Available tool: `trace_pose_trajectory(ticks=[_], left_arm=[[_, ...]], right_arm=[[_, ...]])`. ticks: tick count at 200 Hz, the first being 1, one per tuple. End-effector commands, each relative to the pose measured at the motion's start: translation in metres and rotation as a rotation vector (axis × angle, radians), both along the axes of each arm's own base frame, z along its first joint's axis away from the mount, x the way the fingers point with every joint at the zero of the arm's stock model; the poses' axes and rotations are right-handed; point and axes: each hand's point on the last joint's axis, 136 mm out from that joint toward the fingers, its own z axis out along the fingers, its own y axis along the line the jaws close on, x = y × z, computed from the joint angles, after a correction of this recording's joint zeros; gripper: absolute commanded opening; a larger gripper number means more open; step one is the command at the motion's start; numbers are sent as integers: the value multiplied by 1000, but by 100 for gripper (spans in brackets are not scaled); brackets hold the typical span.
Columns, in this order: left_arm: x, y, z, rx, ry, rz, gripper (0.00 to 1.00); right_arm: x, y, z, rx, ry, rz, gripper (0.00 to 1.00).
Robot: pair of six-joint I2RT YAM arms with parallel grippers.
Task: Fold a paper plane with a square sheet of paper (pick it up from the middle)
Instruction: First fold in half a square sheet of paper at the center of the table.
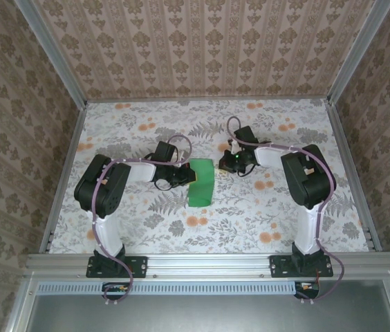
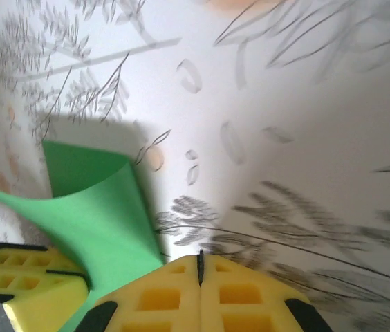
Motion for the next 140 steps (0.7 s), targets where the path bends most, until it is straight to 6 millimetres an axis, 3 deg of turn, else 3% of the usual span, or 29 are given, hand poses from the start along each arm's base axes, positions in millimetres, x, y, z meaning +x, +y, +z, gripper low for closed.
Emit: trace_pose_trajectory(ticks=[1,33,63,97,140], left_arm=[[-63,74,-96,379,270,80,0],[-62,74,-97,377,272,90,0],[-62,74,-97,374,277,98,0],[-64,75,-98,376,283,104,0],[-66,76,-102,373,299,123,0]], right_arm=[[-2,3,19,-36,-56,-16,0],[-10,50,21,54,-43,65,0],[-6,66,5,90,0,82,0],[6,57,-8,66,18,54,0],[36,19,-24,22,37,-58,0]])
